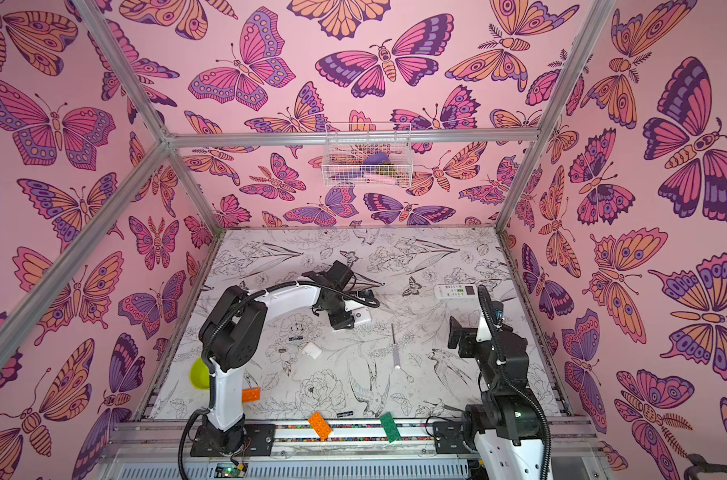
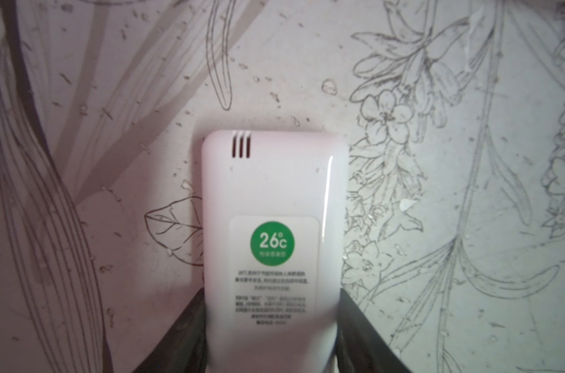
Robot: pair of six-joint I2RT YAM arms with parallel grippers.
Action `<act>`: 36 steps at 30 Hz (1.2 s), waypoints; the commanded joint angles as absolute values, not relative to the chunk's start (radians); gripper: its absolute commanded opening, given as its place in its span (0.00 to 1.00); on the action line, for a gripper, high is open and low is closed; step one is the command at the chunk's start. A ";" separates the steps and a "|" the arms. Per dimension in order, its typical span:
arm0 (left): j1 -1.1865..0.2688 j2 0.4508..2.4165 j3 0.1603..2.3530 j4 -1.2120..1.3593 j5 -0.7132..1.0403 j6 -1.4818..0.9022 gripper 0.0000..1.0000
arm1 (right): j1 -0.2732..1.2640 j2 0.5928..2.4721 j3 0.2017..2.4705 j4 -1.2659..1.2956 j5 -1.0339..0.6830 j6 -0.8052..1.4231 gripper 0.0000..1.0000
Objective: Unload the batteries from the remote control
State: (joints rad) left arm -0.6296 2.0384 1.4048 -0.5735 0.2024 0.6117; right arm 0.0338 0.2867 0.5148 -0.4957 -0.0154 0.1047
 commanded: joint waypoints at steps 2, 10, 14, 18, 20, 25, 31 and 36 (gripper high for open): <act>-0.635 2.057 1.391 -0.609 0.133 0.565 0.45 | 0.042 0.277 0.510 -0.483 0.001 0.108 0.99; -0.601 1.985 1.320 -0.539 0.028 0.532 0.41 | 0.043 0.272 0.511 -0.484 0.004 0.109 0.99; -0.544 1.933 1.274 -0.511 0.009 0.502 0.40 | 0.042 0.268 0.506 -0.476 -0.003 0.111 0.99; -0.470 1.866 1.214 -0.480 0.002 0.488 0.40 | 0.042 0.266 0.509 -0.481 0.008 0.110 0.99; -0.425 1.846 1.191 -0.468 0.019 0.461 0.41 | 0.042 0.263 0.505 -0.474 -0.001 0.112 0.99; -0.299 1.790 1.109 -0.395 0.031 0.417 0.42 | 0.042 0.264 0.508 -0.479 0.007 0.111 0.99; -0.160 1.749 1.041 -0.331 0.075 0.355 0.44 | 0.041 0.261 0.505 -0.476 0.001 0.114 0.99; -0.107 1.730 0.996 -0.284 0.076 0.324 0.57 | 0.042 0.260 0.503 -0.470 -0.006 0.117 0.99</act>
